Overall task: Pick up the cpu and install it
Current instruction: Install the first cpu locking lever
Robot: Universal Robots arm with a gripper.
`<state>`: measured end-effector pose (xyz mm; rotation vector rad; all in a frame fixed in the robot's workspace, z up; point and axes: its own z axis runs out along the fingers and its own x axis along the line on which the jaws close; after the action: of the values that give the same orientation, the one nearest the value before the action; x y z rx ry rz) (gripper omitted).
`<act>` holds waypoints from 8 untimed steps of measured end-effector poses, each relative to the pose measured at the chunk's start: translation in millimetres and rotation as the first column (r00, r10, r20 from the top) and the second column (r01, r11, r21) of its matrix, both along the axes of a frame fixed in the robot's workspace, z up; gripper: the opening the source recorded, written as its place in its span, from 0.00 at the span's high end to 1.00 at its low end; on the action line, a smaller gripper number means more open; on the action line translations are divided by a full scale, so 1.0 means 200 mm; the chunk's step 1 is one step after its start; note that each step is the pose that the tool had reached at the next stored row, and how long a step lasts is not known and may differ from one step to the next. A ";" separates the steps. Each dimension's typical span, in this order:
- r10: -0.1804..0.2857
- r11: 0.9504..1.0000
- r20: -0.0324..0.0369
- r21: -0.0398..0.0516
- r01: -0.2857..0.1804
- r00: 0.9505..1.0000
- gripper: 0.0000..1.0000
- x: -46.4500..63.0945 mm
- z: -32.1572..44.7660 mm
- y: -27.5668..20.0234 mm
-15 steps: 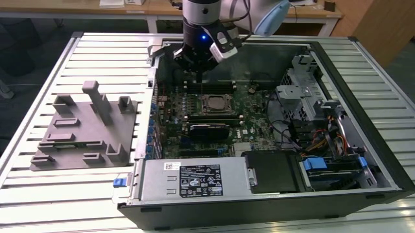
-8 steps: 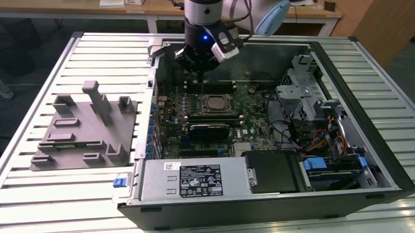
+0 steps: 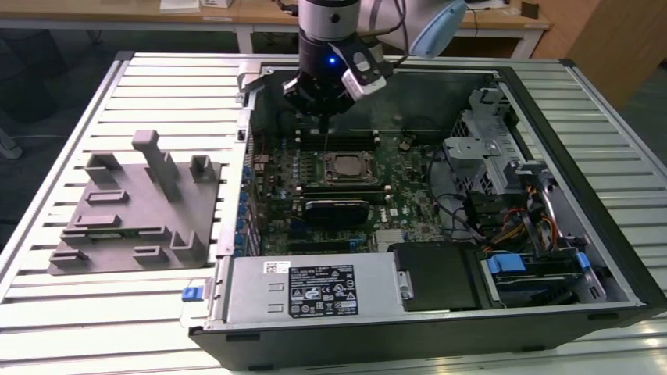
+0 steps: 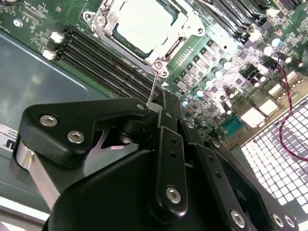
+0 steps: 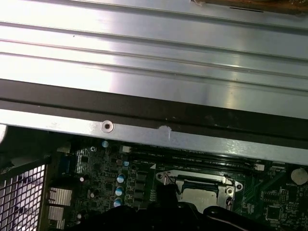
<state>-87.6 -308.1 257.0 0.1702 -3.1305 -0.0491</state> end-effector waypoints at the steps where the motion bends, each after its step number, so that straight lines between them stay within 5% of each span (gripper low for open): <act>1: 0.000 1.000 0.000 0.000 0.000 1.000 0.89 0.00 0.000 0.000; 8: 0.000 1.000 0.000 0.000 0.000 1.000 0.89 0.02 -0.002 0.000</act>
<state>-83.1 -308.1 256.6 0.1703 -3.1307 -0.0493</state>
